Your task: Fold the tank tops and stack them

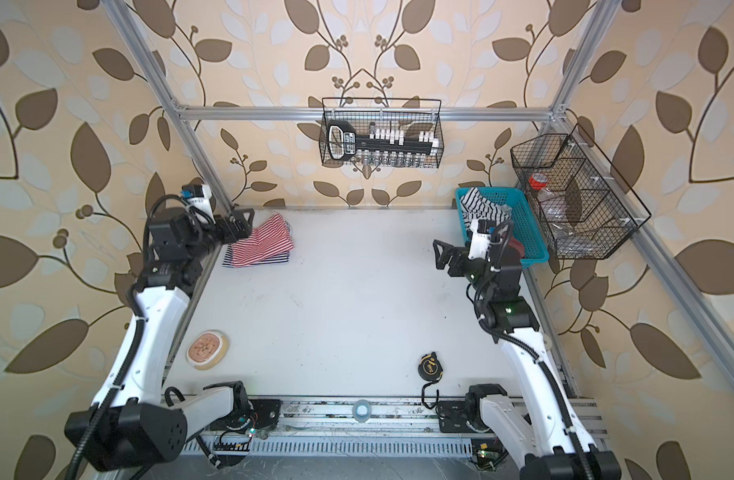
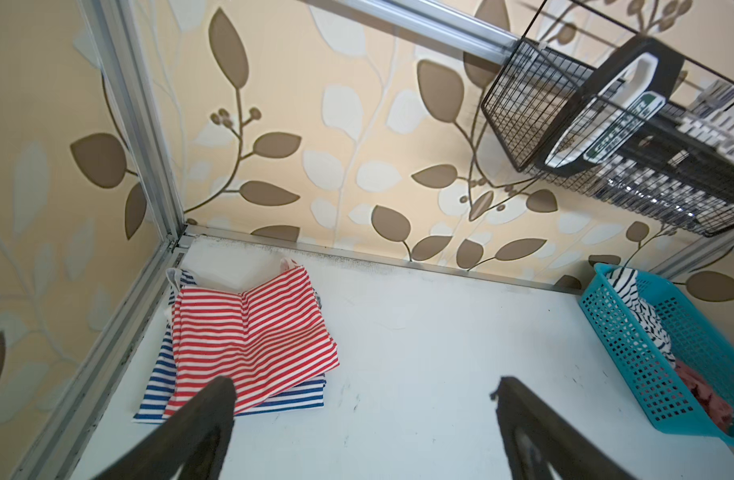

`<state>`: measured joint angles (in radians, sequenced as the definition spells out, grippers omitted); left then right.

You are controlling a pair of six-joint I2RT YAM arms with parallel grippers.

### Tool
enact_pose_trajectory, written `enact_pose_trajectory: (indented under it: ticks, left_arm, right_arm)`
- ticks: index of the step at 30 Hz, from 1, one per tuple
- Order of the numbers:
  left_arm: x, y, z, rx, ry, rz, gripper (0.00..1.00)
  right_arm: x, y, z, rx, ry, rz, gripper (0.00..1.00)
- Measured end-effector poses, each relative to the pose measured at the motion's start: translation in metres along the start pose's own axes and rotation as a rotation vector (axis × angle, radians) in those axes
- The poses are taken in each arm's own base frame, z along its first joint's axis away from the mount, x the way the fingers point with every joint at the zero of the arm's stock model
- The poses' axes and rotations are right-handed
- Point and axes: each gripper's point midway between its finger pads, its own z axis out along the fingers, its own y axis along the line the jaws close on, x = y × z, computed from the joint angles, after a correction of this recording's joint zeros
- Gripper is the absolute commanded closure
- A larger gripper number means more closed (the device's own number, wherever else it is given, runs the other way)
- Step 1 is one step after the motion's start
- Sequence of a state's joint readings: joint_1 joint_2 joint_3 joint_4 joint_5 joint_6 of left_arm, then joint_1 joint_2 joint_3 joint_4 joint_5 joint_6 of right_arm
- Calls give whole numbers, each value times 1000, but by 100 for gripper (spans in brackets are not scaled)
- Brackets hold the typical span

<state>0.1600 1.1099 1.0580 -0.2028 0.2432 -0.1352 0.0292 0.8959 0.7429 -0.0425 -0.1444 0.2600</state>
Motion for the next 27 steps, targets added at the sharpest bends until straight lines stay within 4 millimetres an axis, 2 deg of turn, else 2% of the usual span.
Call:
enact_pose_trajectory:
  ticks: [2, 4, 5, 7, 10, 12, 14, 18, 20, 24, 27]
  left_arm:
    - [48, 15, 10, -69, 45, 4, 1]
    - [116, 28, 25, -125, 142, 16, 1]
    - [142, 34, 28, -149, 190, 21, 1]
    - [185, 50, 30, -216, 268, 34, 1]
    - [200, 70, 36, -299, 258, 42, 1]
    - [200, 76, 40, -322, 221, 46, 1]
    - [202, 80, 43, -334, 188, 52, 1]
    - [216, 86, 50, -334, 160, 65, 1]
    - [223, 89, 55, -334, 165, 74, 1]
    - [232, 93, 70, -327, 159, 93, 1]
    - [242, 95, 72, -331, 187, 100, 1]
  right_arm:
    - [26, -23, 8, 91, 23, -34, 0]
    - [67, -49, 21, 178, 90, -58, 0]
    - [86, -59, 26, 207, 121, -70, 0]
    - [125, -79, 32, 264, 184, -92, 0]
    - [164, -97, 33, 309, 217, -101, 0]
    - [177, -103, 33, 322, 214, -104, 0]
    - [174, -105, 36, 325, 190, -111, 0]
    - [144, -102, 41, 312, 36, -137, 0]
    - [144, -101, 42, 301, 1, -147, 0]
    - [163, -103, 38, 287, 18, -157, 0]
    - [158, -99, 39, 267, -7, -167, 0]
